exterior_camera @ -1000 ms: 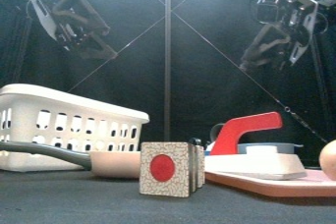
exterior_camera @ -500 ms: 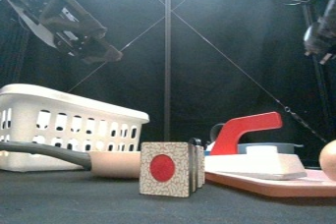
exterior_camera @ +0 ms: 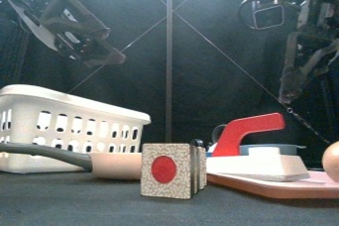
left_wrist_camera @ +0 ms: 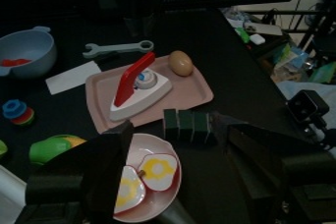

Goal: Grab iron

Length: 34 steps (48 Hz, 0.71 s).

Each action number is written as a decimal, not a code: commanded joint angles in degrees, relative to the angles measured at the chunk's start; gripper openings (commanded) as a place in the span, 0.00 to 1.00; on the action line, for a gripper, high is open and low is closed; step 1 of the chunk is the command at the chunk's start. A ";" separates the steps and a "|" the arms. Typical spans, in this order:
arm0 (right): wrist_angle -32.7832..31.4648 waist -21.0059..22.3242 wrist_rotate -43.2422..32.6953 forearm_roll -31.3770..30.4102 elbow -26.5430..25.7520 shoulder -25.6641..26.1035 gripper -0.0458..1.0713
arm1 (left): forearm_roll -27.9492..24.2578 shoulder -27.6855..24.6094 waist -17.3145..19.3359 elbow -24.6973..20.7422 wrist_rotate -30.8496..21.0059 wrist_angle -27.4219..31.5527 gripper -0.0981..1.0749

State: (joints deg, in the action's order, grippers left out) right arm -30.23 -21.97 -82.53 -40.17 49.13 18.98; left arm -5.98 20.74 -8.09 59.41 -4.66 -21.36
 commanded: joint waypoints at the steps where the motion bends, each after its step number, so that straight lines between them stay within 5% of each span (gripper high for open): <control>1: -0.44 0.53 -0.18 0.97 -4.22 -1.58 0.67 | 0.35 -0.18 -0.09 -0.79 0.09 -0.62 0.91; 14: -12.13 1.93 0.00 1.85 -12.13 -8.96 0.80 | 0.35 -0.35 -0.18 -0.70 0.18 -0.62 0.91; 34: -11.78 4.31 0.00 4.22 -13.97 -15.82 0.81 | 0.35 -0.35 -0.09 -0.44 0.18 -0.62 0.91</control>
State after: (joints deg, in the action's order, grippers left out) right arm -42.10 -18.46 -82.53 -36.04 36.39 2.81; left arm -5.71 20.30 -8.17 59.59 -4.57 -21.45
